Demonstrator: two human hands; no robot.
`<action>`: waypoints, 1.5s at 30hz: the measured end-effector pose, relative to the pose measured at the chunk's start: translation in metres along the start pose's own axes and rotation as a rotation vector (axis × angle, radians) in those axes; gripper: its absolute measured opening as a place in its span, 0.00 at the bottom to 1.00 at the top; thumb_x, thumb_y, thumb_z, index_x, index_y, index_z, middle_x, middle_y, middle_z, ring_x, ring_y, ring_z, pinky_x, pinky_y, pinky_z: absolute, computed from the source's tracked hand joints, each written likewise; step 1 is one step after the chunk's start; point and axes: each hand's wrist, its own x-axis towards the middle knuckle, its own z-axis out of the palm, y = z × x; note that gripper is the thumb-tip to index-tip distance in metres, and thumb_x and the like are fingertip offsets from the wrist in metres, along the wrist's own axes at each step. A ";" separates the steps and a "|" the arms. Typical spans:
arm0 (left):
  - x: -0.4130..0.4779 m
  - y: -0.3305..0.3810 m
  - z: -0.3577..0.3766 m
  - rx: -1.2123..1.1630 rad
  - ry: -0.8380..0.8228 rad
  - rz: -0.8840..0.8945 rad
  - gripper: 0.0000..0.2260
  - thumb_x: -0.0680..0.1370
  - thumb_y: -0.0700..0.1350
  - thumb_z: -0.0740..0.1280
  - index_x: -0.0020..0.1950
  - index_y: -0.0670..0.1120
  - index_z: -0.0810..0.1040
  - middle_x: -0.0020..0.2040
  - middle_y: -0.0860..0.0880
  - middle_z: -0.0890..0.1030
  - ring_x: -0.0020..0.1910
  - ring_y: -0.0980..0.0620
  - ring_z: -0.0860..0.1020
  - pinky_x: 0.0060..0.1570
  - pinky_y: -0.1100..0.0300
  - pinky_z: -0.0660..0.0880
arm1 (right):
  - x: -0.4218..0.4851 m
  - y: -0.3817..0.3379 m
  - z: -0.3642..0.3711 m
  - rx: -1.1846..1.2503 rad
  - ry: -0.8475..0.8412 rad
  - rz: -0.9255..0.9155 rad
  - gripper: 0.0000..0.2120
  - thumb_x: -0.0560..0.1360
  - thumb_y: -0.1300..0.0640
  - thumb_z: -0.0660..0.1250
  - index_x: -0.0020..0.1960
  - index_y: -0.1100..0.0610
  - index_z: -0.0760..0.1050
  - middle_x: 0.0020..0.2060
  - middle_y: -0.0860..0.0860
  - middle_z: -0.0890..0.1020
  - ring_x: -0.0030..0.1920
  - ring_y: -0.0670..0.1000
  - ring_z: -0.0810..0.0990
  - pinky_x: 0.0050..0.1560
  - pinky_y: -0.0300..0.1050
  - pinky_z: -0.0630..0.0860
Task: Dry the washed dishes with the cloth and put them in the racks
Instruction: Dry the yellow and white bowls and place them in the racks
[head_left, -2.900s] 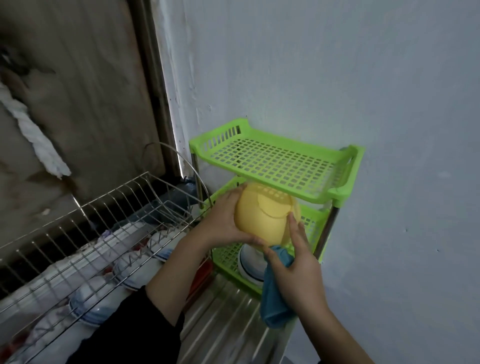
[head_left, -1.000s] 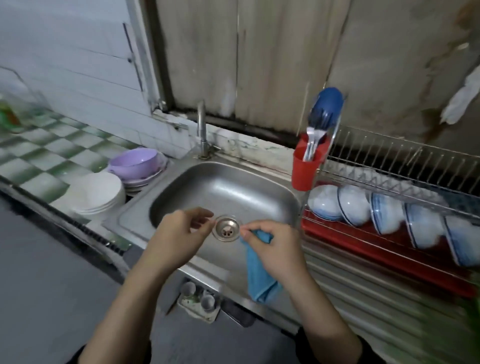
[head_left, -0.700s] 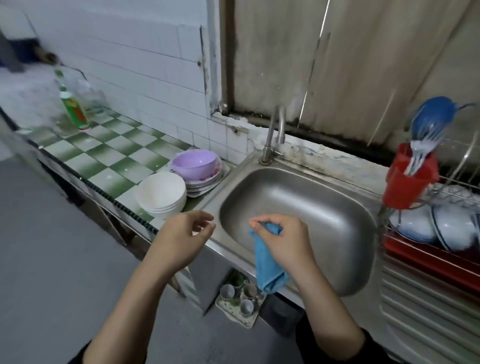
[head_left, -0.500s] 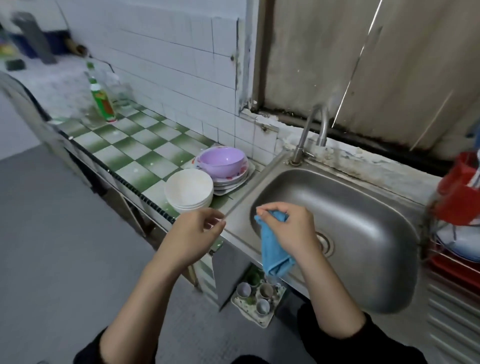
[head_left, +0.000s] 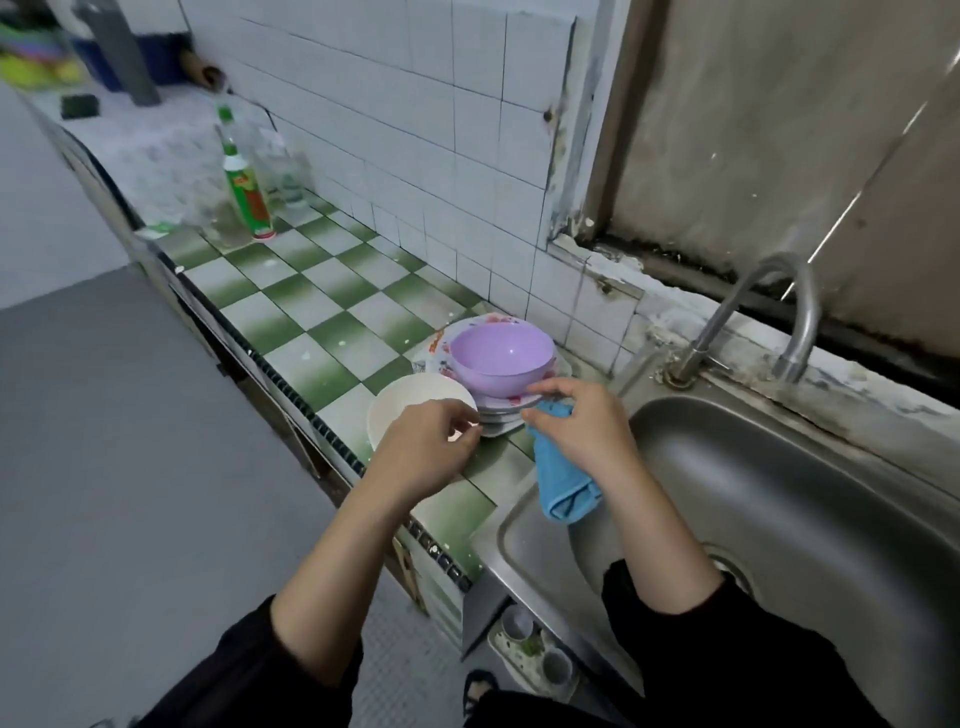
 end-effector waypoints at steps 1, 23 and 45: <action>0.016 -0.003 0.003 0.011 -0.009 -0.004 0.10 0.78 0.45 0.65 0.57 0.48 0.82 0.52 0.51 0.84 0.53 0.51 0.80 0.56 0.55 0.74 | 0.016 0.001 0.002 -0.048 -0.018 0.012 0.14 0.72 0.52 0.74 0.58 0.47 0.80 0.53 0.48 0.80 0.54 0.51 0.78 0.50 0.44 0.76; 0.194 -0.048 0.047 0.280 -0.354 0.111 0.14 0.79 0.53 0.65 0.54 0.42 0.76 0.52 0.43 0.80 0.51 0.45 0.76 0.48 0.55 0.68 | 0.146 0.010 0.043 -0.672 -0.138 0.043 0.16 0.77 0.55 0.64 0.64 0.46 0.75 0.62 0.51 0.78 0.60 0.57 0.77 0.51 0.45 0.72; 0.221 -0.021 0.027 -0.805 -0.050 -0.088 0.22 0.77 0.45 0.71 0.71 0.49 0.73 0.64 0.45 0.78 0.63 0.46 0.75 0.64 0.49 0.72 | 0.110 0.026 0.010 0.387 0.589 0.207 0.07 0.75 0.62 0.71 0.52 0.55 0.80 0.50 0.50 0.80 0.41 0.40 0.76 0.33 0.24 0.70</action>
